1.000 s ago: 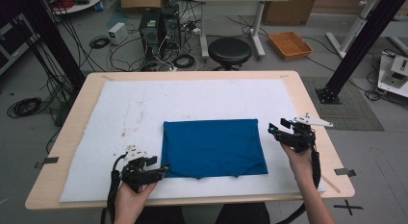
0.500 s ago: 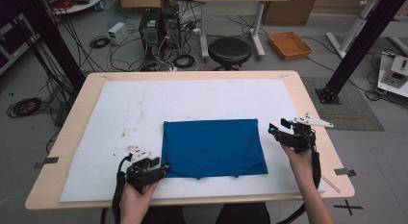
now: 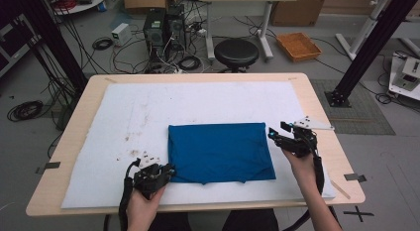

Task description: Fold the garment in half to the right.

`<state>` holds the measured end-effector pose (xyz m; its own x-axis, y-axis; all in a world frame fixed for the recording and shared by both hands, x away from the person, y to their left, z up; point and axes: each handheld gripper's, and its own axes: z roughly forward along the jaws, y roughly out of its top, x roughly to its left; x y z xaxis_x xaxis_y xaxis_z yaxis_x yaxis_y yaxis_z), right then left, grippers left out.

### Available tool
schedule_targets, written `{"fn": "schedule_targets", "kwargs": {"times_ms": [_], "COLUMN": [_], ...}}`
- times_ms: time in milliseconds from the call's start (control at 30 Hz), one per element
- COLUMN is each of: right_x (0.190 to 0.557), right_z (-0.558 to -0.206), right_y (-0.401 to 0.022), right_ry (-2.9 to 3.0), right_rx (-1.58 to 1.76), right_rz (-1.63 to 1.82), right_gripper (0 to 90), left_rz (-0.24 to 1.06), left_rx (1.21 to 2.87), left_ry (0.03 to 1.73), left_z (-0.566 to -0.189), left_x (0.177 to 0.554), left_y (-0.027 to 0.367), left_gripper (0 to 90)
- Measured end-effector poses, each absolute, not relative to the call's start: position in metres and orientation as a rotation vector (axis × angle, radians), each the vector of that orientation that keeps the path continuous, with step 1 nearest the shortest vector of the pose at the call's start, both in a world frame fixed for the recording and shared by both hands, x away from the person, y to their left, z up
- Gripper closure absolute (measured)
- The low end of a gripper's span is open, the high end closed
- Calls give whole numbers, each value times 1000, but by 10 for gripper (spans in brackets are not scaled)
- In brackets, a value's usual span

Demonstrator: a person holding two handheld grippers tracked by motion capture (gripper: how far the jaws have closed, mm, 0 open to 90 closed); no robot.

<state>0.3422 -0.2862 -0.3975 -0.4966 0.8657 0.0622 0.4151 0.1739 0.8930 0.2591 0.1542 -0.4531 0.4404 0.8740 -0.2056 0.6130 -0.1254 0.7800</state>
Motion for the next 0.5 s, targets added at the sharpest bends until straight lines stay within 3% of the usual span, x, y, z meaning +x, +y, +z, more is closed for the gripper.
{"fn": "schedule_targets", "kwargs": {"times_ms": [500], "right_x": [380], "right_z": [-387], "right_y": [-205], "right_ry": [2129], "right_rx": [1134], "right_rz": [1350], "right_gripper": [446], "left_rz": [386], "left_rx": [1833], "left_ry": [1252], "left_z": [-453], "left_x": [259], "left_y": [153], "left_gripper": [823]}}
